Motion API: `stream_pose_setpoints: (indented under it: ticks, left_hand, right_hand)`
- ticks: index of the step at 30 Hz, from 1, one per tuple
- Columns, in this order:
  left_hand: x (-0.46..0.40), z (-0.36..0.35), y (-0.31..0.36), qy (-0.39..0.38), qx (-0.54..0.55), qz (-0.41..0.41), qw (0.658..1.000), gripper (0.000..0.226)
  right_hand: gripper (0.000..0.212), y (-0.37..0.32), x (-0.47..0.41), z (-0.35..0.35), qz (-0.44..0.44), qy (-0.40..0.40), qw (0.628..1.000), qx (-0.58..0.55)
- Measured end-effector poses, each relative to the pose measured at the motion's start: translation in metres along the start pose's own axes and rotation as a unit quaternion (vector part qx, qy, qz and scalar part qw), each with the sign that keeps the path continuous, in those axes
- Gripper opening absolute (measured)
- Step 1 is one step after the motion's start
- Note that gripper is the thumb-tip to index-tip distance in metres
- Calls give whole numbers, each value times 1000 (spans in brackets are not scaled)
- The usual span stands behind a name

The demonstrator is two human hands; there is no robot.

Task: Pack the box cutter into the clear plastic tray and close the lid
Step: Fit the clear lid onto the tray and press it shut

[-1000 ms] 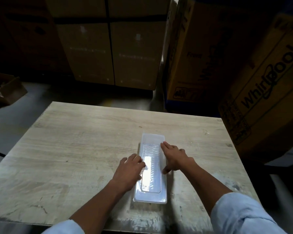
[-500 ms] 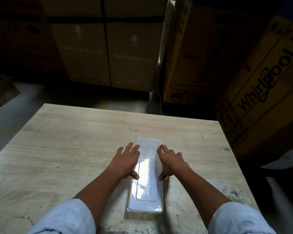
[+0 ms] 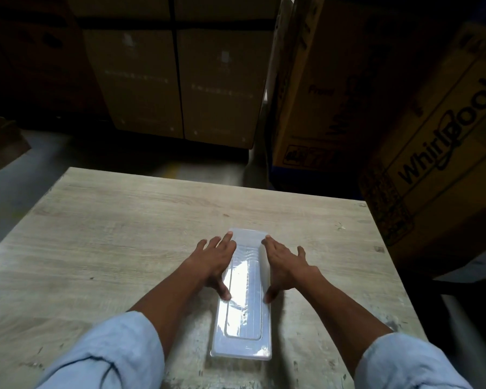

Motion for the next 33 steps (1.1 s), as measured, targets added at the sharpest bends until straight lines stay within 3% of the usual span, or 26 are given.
stream_pose_setpoints:
  ticks: [4,10,14,33]
  left_hand:
    - [3,0,-4,13,40,1,999,125]
    - [6,-1,-7,21,59,14,998,142]
    - [8,-2,-7,25,75,22,997,139]
    - [1,-2,-3,-2,-3,33,999,137]
  right_hand:
    - [150,-7,5,7,6,-1,1000,7]
    - [152,-4,4,2,-7,-27,999,17]
    - [148,-1,0,-4,-13,-41,999,30]
    - [148,2,-4,-3,-9,-24,1000,3]
Point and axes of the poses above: each hand's wrist, its own x-axis away from the middle knuckle, its own z-axis out of the back of the hand, y = z × x, the point moved 10 cm from there along -x, towards the middle knuckle, and after that the axes turned 4 degrees about -y, right-handed, at the moved point
